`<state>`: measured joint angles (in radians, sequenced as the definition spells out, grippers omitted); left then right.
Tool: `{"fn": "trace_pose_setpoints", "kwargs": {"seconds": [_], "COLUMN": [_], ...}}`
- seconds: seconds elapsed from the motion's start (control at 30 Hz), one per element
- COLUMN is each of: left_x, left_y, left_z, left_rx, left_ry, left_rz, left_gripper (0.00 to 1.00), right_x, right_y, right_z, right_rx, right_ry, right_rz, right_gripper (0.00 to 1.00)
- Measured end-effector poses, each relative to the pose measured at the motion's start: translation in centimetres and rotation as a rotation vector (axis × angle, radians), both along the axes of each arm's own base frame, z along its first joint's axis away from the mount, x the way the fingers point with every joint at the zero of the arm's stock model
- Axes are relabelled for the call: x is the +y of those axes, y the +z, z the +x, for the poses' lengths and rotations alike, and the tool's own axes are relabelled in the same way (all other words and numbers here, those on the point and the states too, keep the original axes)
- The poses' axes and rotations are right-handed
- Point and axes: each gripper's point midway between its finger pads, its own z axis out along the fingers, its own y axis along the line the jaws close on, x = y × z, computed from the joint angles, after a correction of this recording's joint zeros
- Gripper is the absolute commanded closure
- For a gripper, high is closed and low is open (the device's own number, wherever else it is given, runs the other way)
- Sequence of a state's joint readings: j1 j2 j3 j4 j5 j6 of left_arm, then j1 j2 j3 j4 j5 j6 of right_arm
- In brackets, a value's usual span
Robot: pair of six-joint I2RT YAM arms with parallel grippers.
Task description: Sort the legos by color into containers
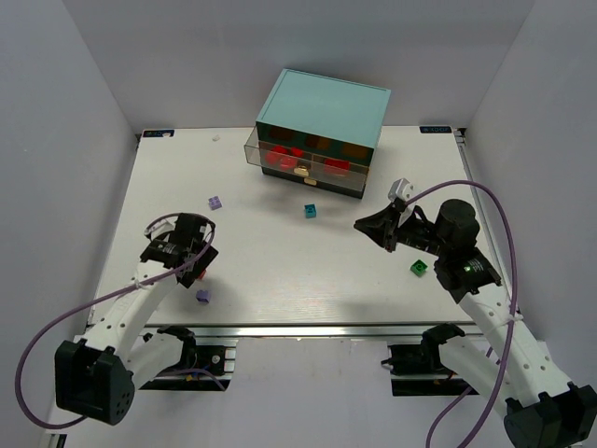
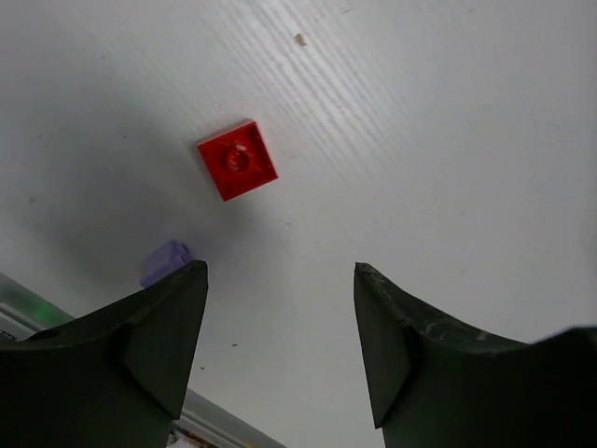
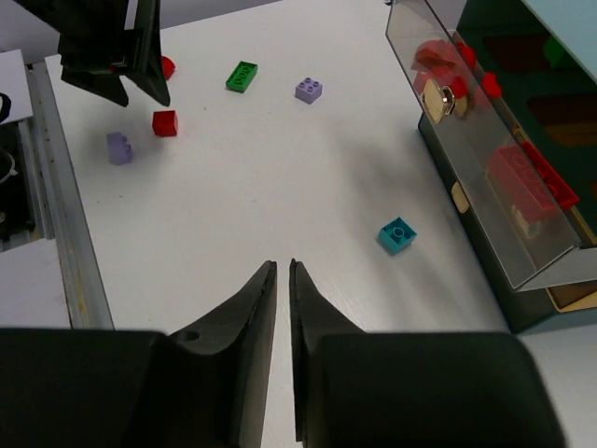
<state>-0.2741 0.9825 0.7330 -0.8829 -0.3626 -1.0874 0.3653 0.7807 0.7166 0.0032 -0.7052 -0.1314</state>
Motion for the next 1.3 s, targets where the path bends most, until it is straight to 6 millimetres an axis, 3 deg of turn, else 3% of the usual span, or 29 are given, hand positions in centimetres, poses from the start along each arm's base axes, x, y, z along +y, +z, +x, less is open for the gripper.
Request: {"fn": "trace_pose_setpoints", "kwargs": {"seconds": [0.07, 0.17, 0.47, 0.7, 0.8, 0.93, 1.07, 1.13, 1.23, 1.3], "left_x": [0.4, 1.0, 2.6, 3.5, 3.7, 3.7, 3.3, 2.8, 1.2, -0.7], "left_y": [-1.3, -2.6, -5.5, -7.6, -7.9, -7.9, -7.3, -6.1, -2.4, 1.7], "left_z": [-0.4, -0.9, 0.4, 1.3, 1.7, 2.1, 2.4, 3.0, 5.2, 7.5], "left_rx": [0.045, 0.094, 0.172, 0.218, 0.215, 0.211, 0.190, 0.151, 0.028, -0.099], "left_ry": [0.020, 0.053, 0.151, 0.196, 0.199, 0.193, 0.164, 0.125, 0.011, -0.108], "left_rz": [0.009, 0.019, 0.047, 0.041, 0.035, 0.024, 0.007, -0.012, -0.065, -0.115], "left_gripper": [0.26, 0.26, 0.28, 0.35, 0.41, 0.63, 0.82, 0.90, 0.98, 1.00], "right_x": [-0.1, -0.3, -0.5, -0.5, -0.6, -0.6, -0.7, -0.8, -0.9, -1.0], "right_y": [-0.1, -0.1, 0.1, 0.0, 0.0, -0.2, -0.6, -0.6, -0.6, -0.6], "right_z": [0.2, 0.4, 0.8, 0.9, 1.0, 1.0, 1.1, 1.2, 1.4, 1.5], "right_rx": [-0.004, -0.016, -0.035, -0.041, -0.043, -0.042, -0.037, -0.038, -0.041, -0.042], "right_ry": [-0.012, -0.025, -0.046, -0.050, -0.050, -0.052, -0.056, -0.060, -0.067, -0.075], "right_rz": [-0.004, -0.005, -0.006, -0.011, -0.012, -0.014, -0.018, -0.018, -0.020, -0.022], "right_gripper": [0.74, 0.69, 0.68, 0.68, 0.68, 0.68, 0.68, 0.68, 0.68, 0.68]}}
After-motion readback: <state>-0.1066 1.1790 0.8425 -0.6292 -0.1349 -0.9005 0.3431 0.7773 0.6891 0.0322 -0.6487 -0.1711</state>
